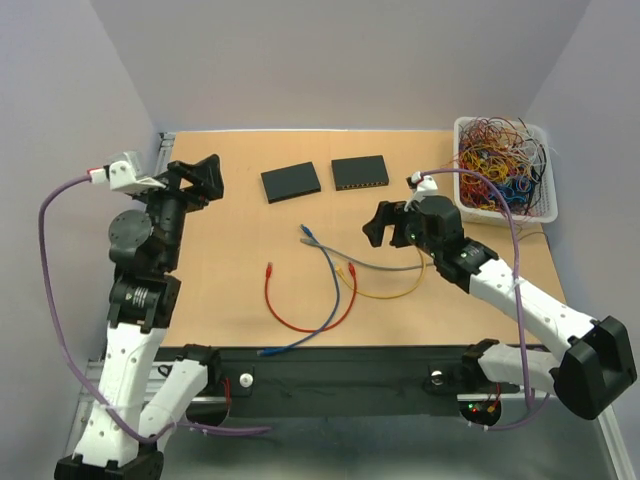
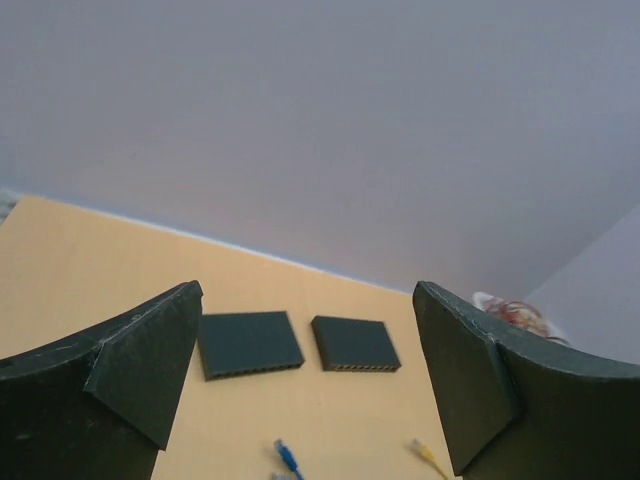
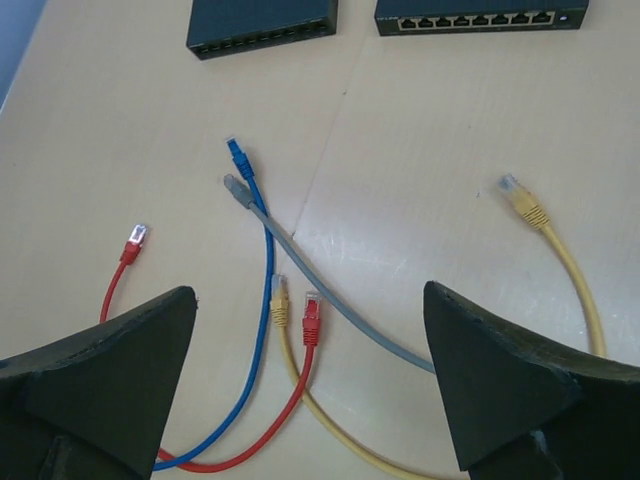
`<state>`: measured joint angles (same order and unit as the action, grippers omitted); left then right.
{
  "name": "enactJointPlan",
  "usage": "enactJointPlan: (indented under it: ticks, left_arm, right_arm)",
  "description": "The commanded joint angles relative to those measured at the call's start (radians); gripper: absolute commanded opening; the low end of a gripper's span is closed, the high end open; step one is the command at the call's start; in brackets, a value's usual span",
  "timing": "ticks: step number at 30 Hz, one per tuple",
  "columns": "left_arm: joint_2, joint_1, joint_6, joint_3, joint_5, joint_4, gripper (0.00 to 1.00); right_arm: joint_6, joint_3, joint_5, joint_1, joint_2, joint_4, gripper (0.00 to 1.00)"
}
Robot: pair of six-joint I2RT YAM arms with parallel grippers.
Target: Insert the plug into the switch port
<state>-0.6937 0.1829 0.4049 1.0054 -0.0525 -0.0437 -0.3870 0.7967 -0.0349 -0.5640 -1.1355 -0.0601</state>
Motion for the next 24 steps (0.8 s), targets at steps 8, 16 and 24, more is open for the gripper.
enactJointPlan:
  ticks: [8,16,24]
  left_arm:
    - [0.068,0.001,-0.02,-0.316,-0.175,-0.152,0.99]
    - [-0.12,-0.003,-0.054,-0.179,-0.206,0.059,0.98]
    - [-0.243,-0.005,-0.094,-0.082,-0.182,0.208,0.95]
  right_arm:
    - [-0.013,0.035,-0.073,-0.008,-0.013,0.206,1.0]
    - [0.042,0.12,0.096,-0.008,-0.214,0.181,1.0]
    - [0.138,0.275,0.041,-0.154,-0.473,0.085,0.97]
